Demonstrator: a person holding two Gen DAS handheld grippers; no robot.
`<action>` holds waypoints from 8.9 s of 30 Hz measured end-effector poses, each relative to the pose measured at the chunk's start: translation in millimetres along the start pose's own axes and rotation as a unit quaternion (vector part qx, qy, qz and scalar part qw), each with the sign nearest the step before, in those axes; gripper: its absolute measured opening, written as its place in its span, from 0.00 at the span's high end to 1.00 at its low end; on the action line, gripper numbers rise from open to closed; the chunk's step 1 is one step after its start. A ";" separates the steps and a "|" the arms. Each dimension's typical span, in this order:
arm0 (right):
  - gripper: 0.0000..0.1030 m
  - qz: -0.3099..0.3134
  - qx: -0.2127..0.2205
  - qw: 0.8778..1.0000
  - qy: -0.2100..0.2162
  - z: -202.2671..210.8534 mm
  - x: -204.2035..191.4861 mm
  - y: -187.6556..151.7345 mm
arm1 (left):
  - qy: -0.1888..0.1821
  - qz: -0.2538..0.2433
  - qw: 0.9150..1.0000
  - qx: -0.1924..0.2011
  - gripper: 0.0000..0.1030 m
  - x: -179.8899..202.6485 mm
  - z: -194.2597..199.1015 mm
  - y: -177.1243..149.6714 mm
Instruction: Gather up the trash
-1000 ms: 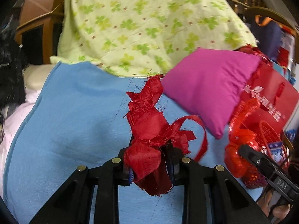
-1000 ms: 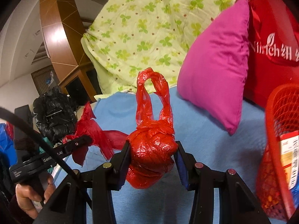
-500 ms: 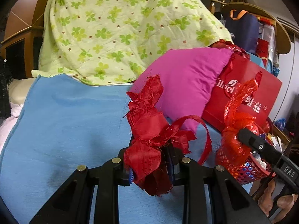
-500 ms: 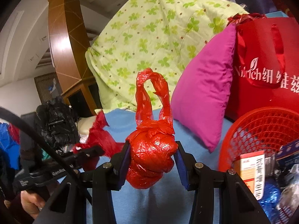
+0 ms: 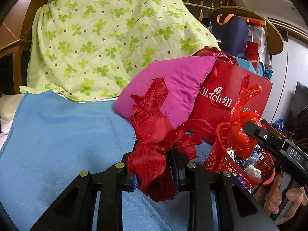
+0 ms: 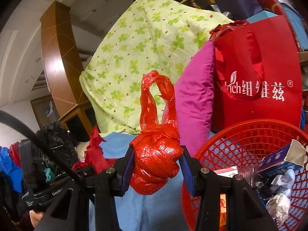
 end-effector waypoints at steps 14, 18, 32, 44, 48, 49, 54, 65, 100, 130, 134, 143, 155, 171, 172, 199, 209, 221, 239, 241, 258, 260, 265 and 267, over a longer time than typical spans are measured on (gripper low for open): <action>0.54 0.000 0.010 1.000 0.004 8.5 2.1 3.8 | -0.007 -0.014 1.000 0.016 0.71 3.9 2.2 -2.5; 0.54 -0.002 0.016 1.000 0.002 14.1 5.1 4.6 | -0.017 -0.017 1.000 0.018 0.71 11.0 1.7 -1.6; 0.54 -0.035 0.060 0.997 -0.030 52.4 47.3 20.9 | -0.054 -0.040 0.997 0.028 0.71 46.0 -0.8 2.1; 0.53 -0.084 0.116 0.987 -0.075 98.8 98.7 40.2 | -0.099 -0.050 0.993 0.044 0.71 72.9 3.2 8.9; 0.53 -0.083 0.127 0.984 -0.088 108.9 105.5 43.4 | -0.120 -0.054 0.990 0.054 0.71 88.2 5.7 13.2; 0.53 -0.082 0.129 0.984 -0.090 110.7 106.5 43.9 | -0.124 -0.056 0.989 0.055 0.71 91.7 5.9 13.9; 0.52 -0.074 0.136 0.982 -0.103 118.4 111.3 46.1 | -0.150 -0.062 0.985 0.054 0.71 113.1 2.8 13.4; 0.52 -0.085 0.134 0.982 -0.102 122.6 116.0 44.1 | -0.192 -0.075 0.978 0.027 0.64 161.5 -22.7 -0.2; 0.36 -0.046 0.098 0.990 -0.089 65.7 51.9 32.9 | 0.074 -0.060 0.995 -0.027 0.04 41.4 -28.0 -9.6; 0.21 0.010 0.073 0.985 -0.157 241.2 -58.3 12.7 | 0.198 -0.054 0.979 0.014 0.01 63.2 199.3 4.3; 0.19 0.015 0.073 0.983 -0.170 265.8 -66.2 14.1 | 0.195 -0.077 0.977 0.031 0.01 84.7 226.4 10.6; 0.18 0.043 0.060 0.979 -0.190 289.4 -81.5 9.8 | 0.188 -0.087 0.977 0.042 0.01 105.7 254.5 14.9; 0.18 0.036 0.057 0.980 -0.189 293.4 -82.0 8.0 | 0.203 -0.085 0.975 0.039 0.01 105.8 264.9 9.3; 0.18 0.033 0.045 0.980 -0.193 286.3 -78.2 5.8 | 0.202 -0.085 0.975 0.032 0.00 100.6 263.4 -3.0; 0.18 0.034 0.043 0.979 -0.194 285.3 -77.8 4.8 | 0.201 -0.085 0.975 0.031 0.00 99.9 263.3 -3.6; 0.18 0.041 0.026 0.980 -0.194 270.8 -84.4 -4.9 | 0.185 -0.072 0.980 0.010 0.00 81.5 256.9 -9.0; 0.18 0.039 0.020 0.979 -0.197 265.0 -84.9 -8.4 | 0.184 -0.069 0.981 0.004 0.00 77.2 253.2 -12.0; 0.18 0.038 0.018 0.980 -0.195 262.7 -84.2 -9.4 | 0.184 -0.069 0.981 0.003 0.00 76.6 251.5 -12.0; 0.18 0.036 0.019 0.980 -0.196 261.8 -81.7 -8.5 | 0.181 -0.074 0.981 0.000 0.00 76.1 245.9 -18.2; 0.18 0.036 0.018 0.980 -0.195 261.7 -81.4 -8.4 | 0.182 -0.074 0.981 0.001 0.00 76.0 245.9 -17.9; 0.18 0.036 0.018 0.980 -0.196 260.7 -81.8 -10.1 | 0.180 -0.076 0.981 -0.003 0.00 74.4 242.5 -20.9; 0.18 0.035 0.018 0.980 -0.195 261.1 -81.9 -9.6 | 0.179 -0.075 0.981 -0.003 0.00 74.4 242.0 -21.2; 0.18 0.035 0.019 0.980 -0.195 258.5 -80.4 -10.3 | 0.180 -0.075 0.981 -0.004 0.00 73.4 241.2 -21.1; 0.18 0.034 0.019 0.980 -0.194 257.7 -80.4 -11.2 | 0.181 -0.075 0.981 -0.003 0.00 73.2 240.9 -21.3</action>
Point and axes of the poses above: each gripper's, at about its wrist camera, not at the fingertips, and z roughly against the way its jaws point, x to its right, y to its top, the point moved 9 cm from there along -z, roughly the way its jaws point, and after that the axes turned 8 degrees about -x, right-handed, at the moved point
